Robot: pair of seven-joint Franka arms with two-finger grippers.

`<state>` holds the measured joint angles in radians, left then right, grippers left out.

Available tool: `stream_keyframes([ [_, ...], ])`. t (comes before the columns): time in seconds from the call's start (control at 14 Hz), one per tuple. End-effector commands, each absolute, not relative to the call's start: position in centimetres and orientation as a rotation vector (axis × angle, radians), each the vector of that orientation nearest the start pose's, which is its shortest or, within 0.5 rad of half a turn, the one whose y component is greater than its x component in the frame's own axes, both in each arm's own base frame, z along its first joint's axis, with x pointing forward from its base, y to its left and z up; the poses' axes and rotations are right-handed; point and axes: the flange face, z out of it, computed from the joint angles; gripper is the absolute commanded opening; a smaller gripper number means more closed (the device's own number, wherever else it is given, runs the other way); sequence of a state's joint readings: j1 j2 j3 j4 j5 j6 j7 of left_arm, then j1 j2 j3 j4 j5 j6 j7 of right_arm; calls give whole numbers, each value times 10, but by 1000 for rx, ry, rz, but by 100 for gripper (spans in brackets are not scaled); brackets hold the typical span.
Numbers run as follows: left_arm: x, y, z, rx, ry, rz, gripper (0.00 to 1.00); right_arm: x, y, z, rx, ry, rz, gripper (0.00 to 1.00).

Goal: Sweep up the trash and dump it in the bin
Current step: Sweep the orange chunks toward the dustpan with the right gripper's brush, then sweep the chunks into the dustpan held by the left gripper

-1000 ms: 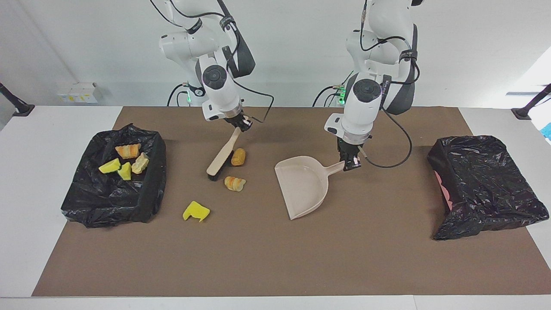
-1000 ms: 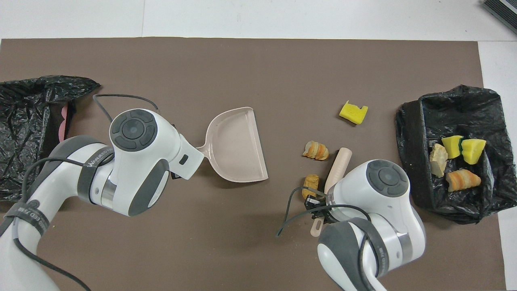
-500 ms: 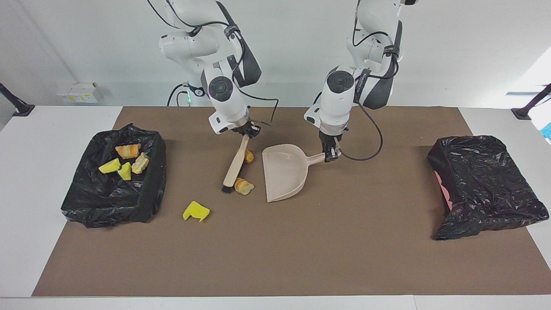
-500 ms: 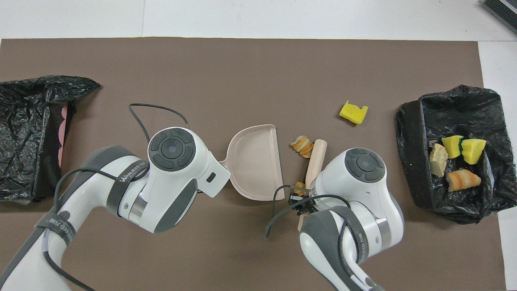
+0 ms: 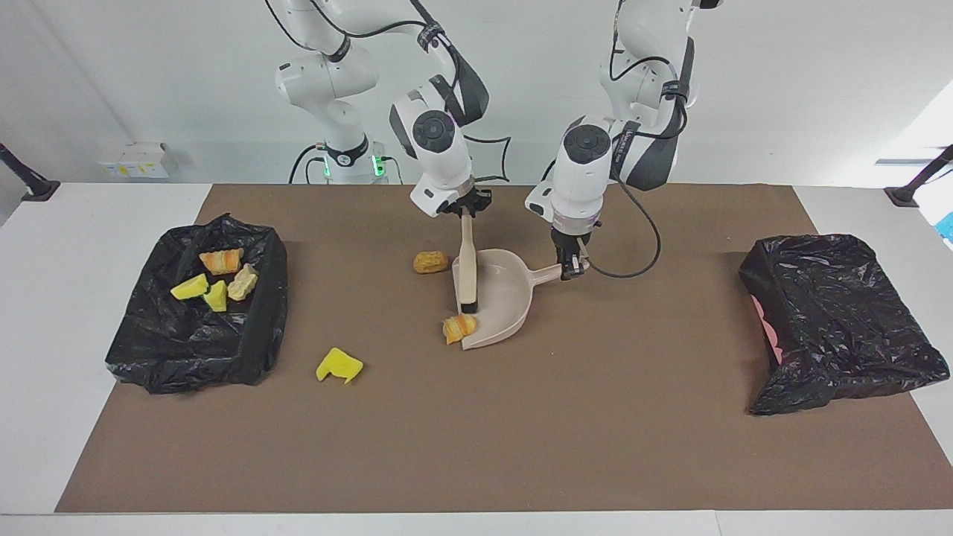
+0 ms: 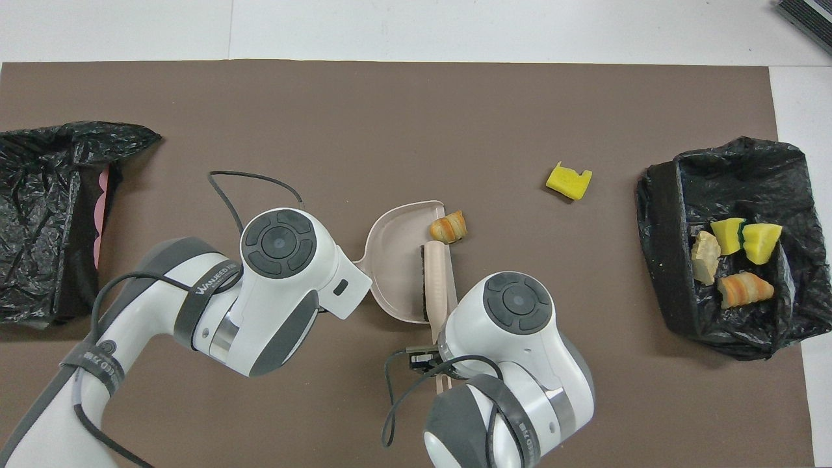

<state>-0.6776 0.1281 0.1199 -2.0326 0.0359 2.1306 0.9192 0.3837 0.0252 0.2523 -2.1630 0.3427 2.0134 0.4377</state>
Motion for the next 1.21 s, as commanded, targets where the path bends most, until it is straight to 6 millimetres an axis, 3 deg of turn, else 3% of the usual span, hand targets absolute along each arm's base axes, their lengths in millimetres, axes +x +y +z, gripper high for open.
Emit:
stream_keyframes([
  [0.0, 477, -302, 383, -2275, 2101, 16, 0, 421, 330, 404, -2883, -94, 429, 0],
  [0.14, 478, -299, 382, -2280, 2096, 18, 0, 418, 324, 429, -2896, -101, 464, 0],
  [0.29, 481, -294, 382, -2271, 2107, 24, 0, 411, 299, 439, -2928, -53, 520, 0],
  [0.5, 485, -278, 377, -2241, 2141, 24, 0, 402, 261, 429, -3074, 189, 495, 0],
  [0.64, 489, -265, 373, -2230, 2155, 30, 0, 397, 251, 425, -3142, 363, 467, 0],
  [0.86, 483, -263, 368, -2259, 2152, 8, 0, 382, 235, 414, -3140, 608, 494, 0],
  [1.07, 467, -267, 364, -2244, 2183, 31, 0, 353, 233, 383, -3120, 730, 544, 0],
  [1.14, 461, -270, 364, -2225, 2206, 37, 0, 343, 243, 375, -3122, 701, 554, 0],
])
